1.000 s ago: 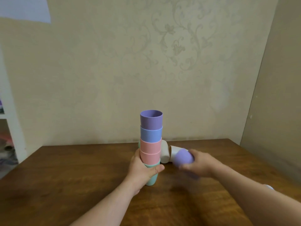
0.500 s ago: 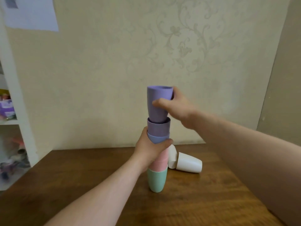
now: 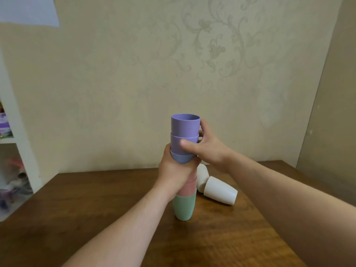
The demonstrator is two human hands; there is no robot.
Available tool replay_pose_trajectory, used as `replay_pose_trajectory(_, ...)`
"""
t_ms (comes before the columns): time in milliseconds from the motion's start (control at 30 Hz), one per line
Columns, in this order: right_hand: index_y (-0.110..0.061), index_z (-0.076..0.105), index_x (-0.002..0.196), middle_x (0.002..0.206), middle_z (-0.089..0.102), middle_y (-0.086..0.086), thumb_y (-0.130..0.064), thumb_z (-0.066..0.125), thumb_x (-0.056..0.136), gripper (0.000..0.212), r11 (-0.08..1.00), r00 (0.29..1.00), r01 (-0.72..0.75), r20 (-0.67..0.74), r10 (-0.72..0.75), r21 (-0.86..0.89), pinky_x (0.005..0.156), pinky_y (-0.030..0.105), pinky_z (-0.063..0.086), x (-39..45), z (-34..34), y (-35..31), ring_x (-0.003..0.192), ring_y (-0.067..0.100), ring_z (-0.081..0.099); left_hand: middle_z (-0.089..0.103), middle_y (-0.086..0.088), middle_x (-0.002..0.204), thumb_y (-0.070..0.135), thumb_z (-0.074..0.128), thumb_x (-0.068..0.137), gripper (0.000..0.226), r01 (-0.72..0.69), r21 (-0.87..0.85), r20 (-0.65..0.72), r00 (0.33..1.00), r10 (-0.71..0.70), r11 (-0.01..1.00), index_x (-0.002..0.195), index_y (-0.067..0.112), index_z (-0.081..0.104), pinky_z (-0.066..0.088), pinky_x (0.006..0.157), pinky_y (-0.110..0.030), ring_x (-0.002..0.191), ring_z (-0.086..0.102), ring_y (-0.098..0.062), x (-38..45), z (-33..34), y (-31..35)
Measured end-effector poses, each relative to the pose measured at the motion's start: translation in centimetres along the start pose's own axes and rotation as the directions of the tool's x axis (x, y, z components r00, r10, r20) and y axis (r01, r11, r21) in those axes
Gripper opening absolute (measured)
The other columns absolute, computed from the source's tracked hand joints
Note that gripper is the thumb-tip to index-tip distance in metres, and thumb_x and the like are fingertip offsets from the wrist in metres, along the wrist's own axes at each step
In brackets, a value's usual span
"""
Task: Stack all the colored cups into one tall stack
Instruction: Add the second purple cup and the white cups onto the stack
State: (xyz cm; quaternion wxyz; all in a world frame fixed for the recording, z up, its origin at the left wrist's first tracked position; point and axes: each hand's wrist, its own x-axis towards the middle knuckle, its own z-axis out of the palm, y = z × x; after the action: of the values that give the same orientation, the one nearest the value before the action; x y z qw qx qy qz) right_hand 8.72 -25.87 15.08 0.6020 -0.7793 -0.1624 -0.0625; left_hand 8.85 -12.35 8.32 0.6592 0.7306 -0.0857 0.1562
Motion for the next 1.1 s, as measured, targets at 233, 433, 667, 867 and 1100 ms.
replay_pose_trajectory(233,-0.034,0.002,0.172,0.175,0.027,0.01,-0.072,0.09,0.055,0.151,0.914,0.941,-0.338,-0.114,0.319,-0.224,0.123,0.044,0.038,-2.2,-5.3,9.5,0.154,0.027,0.04,0.08,0.014,0.107,0.033,0.095,0.074,0.057,-0.008,-0.098,-0.002,1.0,0.008,0.995,0.12,0.041,0.062,0.066,0.088,-0.04,0.096,0.079,-0.012,-0.3,-0.3,-1.0)
replay_pose_trajectory(433,-0.033,0.004,0.17,0.17,0.029,0.013,-0.086,0.06,0.077,0.12,0.578,0.847,-0.525,-0.321,0.423,-0.625,0.118,0.058,0.034,-2.5,-1.2,14.7,0.155,0.043,0.024,0.08,0.015,0.106,0.043,0.093,0.065,0.062,-0.017,-0.111,-0.016,1.0,0.015,0.994,0.119,0.042,0.063,0.067,0.091,-0.044,0.096,0.079,-0.013,-0.3,-0.2,-1.2)
replay_pose_trajectory(667,-0.037,0.038,0.136,0.131,0.061,0.002,-0.052,0.066,0.075,0.069,0.334,0.913,-0.294,-0.16,0.376,-0.895,0.095,0.049,0.043,-4.1,0.1,13.4,0.126,0.033,0.048,0.08,0.016,0.104,0.041,0.093,0.067,0.061,-0.004,-0.107,-0.023,1.0,0.002,0.994,0.119,0.042,0.062,0.066,0.088,-0.041,0.095,0.079,-0.013,-0.3,-0.2,-1.1)
replay_pose_trajectory(867,-0.033,0.038,0.154,0.13,0.064,-0.006,-0.046,0.079,0.068,0.097,0.781,0.875,-0.473,-0.32,0.364,-0.408,0.099,0.043,0.055,-5.0,-1.9,13.3,0.12,0.026,0.063,0.08,0.016,0.104,0.033,0.094,0.074,0.057,-0.004,-0.107,-0.018,1.0,0.002,0.994,0.121,0.041,0.063,0.065,0.084,-0.038,0.094,0.079,-0.012,-0.5,-0.3,-1.0)
replay_pose_trajectory(1100,-0.016,0.048,0.148,0.125,0.064,0.001,-0.03,0.094,0.072,0.09,0.872,0.867,-0.456,-0.309,0.391,-0.177,0.084,0.036,0.057,-6.4,-2.6,12.8,0.108,0.022,0.066,0.08,0.01,0.109,0.032,0.094,0.076,0.056,0.006,-0.094,-0.013,1.0,-0.007,0.996,0.121,0.041,0.061,0.066,0.087,-0.042,0.098,0.079,-0.019,-0.6,-0.3,-0.7)
